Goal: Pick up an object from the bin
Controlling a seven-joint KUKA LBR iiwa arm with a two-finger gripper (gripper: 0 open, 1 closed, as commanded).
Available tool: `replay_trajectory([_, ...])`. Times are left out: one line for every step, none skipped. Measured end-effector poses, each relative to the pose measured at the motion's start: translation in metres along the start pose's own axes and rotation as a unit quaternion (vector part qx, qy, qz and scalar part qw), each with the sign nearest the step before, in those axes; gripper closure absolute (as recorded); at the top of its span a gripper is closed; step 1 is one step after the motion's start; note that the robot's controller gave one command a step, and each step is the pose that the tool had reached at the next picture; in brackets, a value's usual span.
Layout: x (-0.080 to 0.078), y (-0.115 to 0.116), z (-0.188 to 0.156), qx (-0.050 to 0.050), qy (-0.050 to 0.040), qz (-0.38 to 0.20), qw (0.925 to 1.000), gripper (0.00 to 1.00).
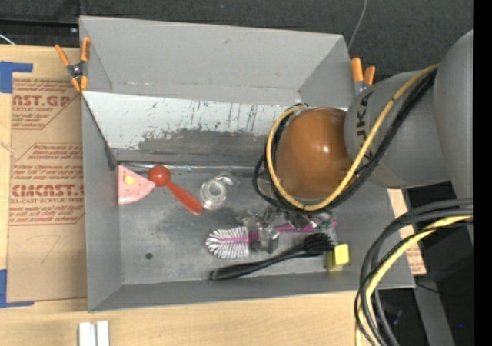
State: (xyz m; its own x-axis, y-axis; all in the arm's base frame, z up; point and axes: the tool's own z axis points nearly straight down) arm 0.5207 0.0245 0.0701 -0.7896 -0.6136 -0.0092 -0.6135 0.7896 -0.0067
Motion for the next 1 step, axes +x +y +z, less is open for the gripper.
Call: replay_trajectory([-0.0007,-0.0142,-0.0193,-0.001,0.0003,0.169,0.9856,1.00])
